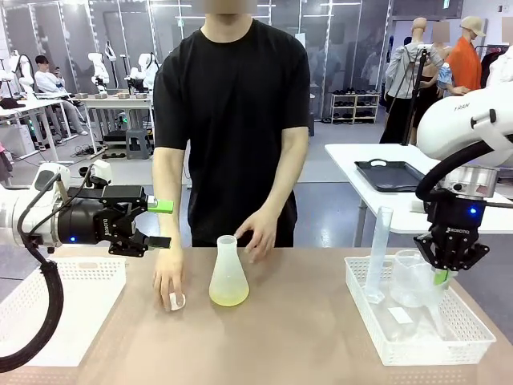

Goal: Prepare the solutions needed for the experiment.
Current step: Once the solution is in the Big flask , pick up the Plastic Funnel and place it back into the right Organizing basket.

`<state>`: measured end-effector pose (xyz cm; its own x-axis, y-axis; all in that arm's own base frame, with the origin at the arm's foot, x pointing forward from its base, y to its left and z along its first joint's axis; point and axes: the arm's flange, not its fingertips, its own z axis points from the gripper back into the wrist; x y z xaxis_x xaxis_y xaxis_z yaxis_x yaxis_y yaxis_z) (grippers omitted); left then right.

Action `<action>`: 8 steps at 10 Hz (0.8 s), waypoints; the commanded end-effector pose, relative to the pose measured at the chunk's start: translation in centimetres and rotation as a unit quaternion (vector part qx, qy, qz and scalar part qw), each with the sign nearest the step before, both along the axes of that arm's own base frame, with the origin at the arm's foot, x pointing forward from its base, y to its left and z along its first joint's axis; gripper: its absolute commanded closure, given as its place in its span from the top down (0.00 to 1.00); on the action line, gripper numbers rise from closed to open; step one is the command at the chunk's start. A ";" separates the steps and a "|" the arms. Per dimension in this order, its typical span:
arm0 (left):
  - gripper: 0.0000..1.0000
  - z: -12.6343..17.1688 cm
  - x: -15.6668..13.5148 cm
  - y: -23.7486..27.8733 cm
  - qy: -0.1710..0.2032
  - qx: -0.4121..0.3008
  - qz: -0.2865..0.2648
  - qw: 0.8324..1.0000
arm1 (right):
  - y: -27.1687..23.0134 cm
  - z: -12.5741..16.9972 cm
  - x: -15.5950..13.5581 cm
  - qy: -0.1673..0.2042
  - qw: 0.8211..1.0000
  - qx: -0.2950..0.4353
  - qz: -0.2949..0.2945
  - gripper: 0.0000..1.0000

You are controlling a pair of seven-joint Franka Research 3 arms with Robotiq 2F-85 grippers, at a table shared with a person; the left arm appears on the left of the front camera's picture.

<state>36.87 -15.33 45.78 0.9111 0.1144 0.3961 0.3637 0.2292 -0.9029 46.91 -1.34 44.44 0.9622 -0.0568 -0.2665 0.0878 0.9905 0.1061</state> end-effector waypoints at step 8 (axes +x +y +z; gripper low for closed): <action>1.00 0.1 -0.2 -0.3 0.007 -0.014 0.003 1.000 | -0.4 -0.2 1.0 -0.009 0.999 -0.011 -0.040 0.28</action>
